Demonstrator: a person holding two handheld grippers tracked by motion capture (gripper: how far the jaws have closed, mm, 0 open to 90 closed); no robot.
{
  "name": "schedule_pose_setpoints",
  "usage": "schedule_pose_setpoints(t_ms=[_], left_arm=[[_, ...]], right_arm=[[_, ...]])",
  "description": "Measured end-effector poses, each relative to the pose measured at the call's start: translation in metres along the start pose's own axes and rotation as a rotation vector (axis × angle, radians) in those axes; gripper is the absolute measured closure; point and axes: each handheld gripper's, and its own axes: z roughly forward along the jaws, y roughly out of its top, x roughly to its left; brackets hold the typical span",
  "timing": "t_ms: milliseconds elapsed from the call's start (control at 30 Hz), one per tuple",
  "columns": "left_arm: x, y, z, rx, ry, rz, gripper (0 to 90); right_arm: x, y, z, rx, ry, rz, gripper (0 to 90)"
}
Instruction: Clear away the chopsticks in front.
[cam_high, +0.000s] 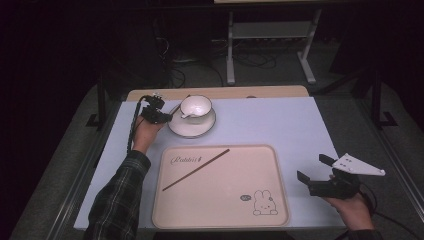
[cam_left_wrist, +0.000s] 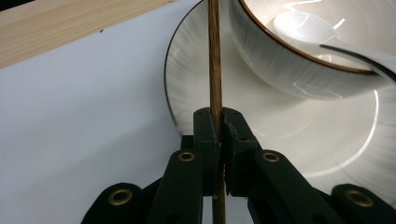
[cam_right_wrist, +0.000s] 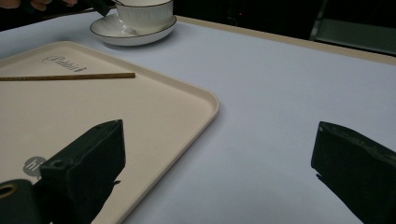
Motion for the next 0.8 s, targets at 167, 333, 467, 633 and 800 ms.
schedule_pose_setpoints(t_ms=[167,333,467,633,800], left_arm=[[0.003,-0.008,-0.018,-0.004,-0.01,-0.018,84.7],[0.004,-0.023,-0.032,-0.006,-0.017,-0.035,84.7],[0.002,-0.037,-0.04,-0.006,-0.022,-0.042,84.7],[-0.003,-0.053,-0.048,-0.002,-0.025,-0.039,84.7],[-0.005,-0.067,-0.055,-0.013,-0.035,-0.05,84.7]], right_arm=[[0.001,0.0,0.0,-0.001,0.0,0.001,2.4],[0.002,0.001,0.0,-0.002,0.001,-0.003,2.4],[0.003,0.001,0.001,-0.001,0.002,-0.005,2.4],[0.003,0.001,0.001,-0.002,0.002,-0.005,2.4],[0.003,0.001,0.0,-0.002,0.001,-0.005,2.4]])
